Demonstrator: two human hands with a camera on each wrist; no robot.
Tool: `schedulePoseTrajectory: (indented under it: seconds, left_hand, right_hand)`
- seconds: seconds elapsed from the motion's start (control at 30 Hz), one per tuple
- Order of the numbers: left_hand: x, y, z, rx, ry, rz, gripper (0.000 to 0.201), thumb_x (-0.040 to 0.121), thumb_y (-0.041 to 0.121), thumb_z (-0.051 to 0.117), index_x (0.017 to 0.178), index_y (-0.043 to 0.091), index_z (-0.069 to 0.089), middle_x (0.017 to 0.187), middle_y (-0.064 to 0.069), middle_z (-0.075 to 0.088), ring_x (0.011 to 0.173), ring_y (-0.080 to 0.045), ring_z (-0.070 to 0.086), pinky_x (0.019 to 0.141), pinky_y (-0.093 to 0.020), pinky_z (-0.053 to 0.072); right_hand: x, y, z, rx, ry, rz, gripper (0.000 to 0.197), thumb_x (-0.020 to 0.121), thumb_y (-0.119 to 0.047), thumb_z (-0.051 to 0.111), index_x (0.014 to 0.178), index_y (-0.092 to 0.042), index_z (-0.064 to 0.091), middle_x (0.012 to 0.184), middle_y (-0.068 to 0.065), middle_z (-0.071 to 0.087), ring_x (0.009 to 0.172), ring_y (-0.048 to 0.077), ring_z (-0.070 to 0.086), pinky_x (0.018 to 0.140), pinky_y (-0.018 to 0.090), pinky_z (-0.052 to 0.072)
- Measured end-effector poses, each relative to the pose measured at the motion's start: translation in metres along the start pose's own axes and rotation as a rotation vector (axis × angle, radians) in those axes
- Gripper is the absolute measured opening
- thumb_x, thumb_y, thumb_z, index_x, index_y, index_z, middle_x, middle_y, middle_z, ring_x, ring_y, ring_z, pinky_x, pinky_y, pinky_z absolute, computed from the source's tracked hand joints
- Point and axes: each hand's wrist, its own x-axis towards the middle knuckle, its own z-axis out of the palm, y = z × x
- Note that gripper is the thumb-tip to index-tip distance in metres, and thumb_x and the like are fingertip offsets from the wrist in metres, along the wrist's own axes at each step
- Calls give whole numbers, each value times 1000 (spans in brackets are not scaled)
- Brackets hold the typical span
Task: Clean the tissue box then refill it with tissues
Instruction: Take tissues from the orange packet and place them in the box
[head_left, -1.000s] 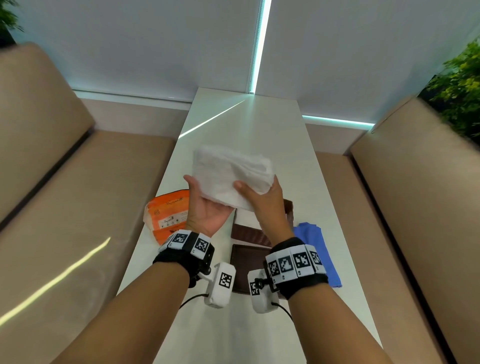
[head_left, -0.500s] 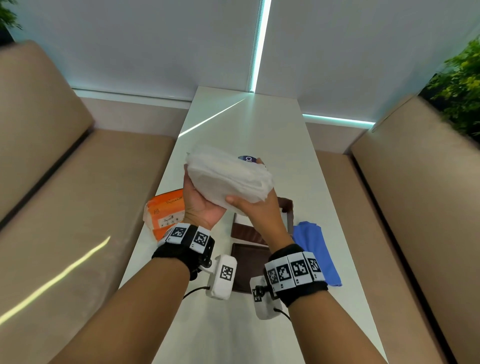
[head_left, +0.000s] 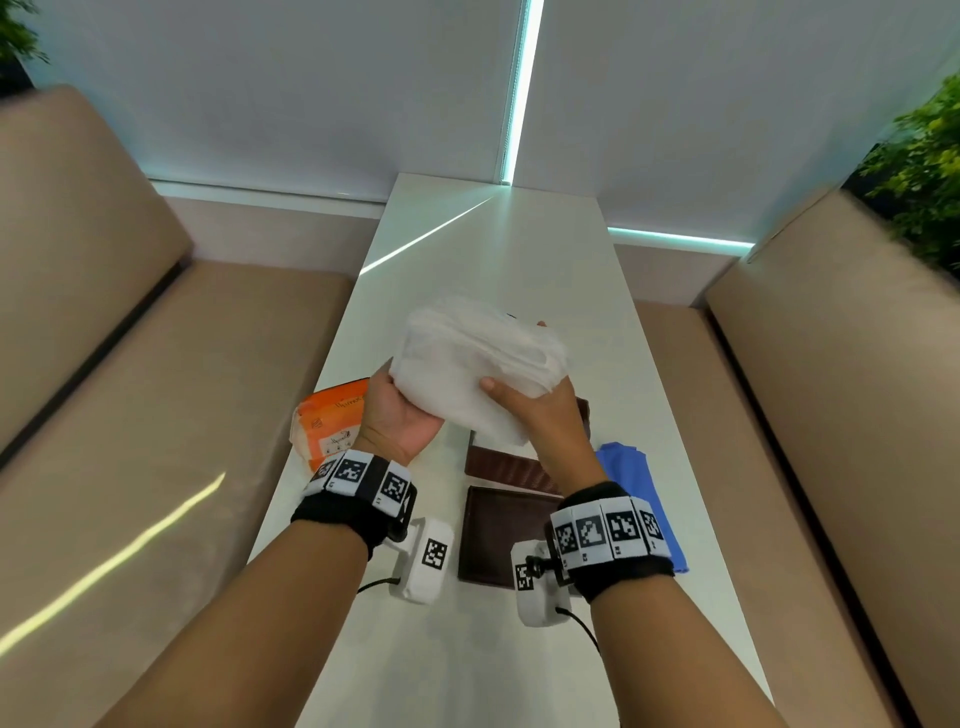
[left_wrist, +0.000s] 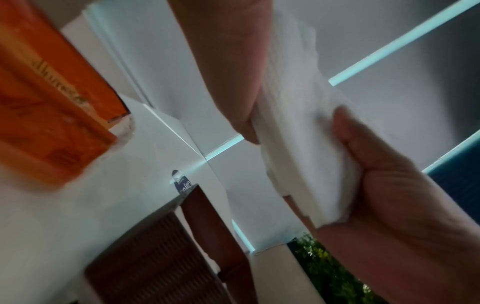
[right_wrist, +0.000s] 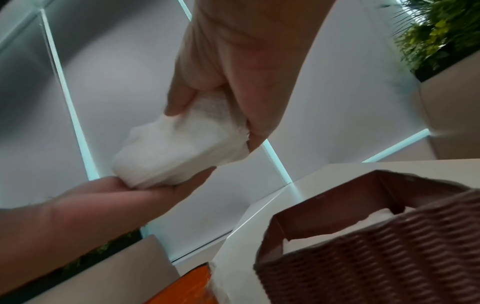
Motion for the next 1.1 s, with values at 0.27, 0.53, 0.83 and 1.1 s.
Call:
schedulePoseTrajectory:
  seconds: [0.27, 0.53, 0.83, 1.1]
  left_hand:
    - [2, -1, 20, 606, 44, -109, 45, 90, 39, 55, 127, 14, 54, 115, -8, 68, 103, -21, 66, 83, -33, 56]
    - [34, -23, 36, 925, 313, -203, 51, 82, 40, 67, 122, 12, 52, 112, -7, 63, 102, -25, 60, 86, -38, 52]
    - [64, -50, 27, 1167, 244, -279, 48, 87, 22, 57, 127, -3, 47, 123, -18, 58, 105, -31, 58, 95, -43, 48]
    - [64, -69, 21, 1689, 253, -207, 41, 95, 17, 45, 129, -6, 39, 127, -19, 50, 119, -31, 48, 93, -29, 38]
  right_hand:
    - [23, 19, -29, 84, 22, 233, 76, 72, -30, 80, 136, -15, 43, 129, 6, 60, 118, 26, 60, 99, 45, 50]
    - [39, 21, -52, -196, 183, 194, 75, 89, -39, 59, 150, -27, 17, 157, 0, 24, 142, 17, 30, 117, 41, 30]
    - [45, 47, -76, -424, 144, 273, 58, 97, -39, 45, 148, -21, 26, 155, 1, 30, 142, 19, 30, 115, 32, 24]
    - [41, 63, -79, -562, 38, 338, 54, 91, -14, 56, 141, -14, 35, 142, 9, 44, 128, 29, 46, 108, 39, 38]
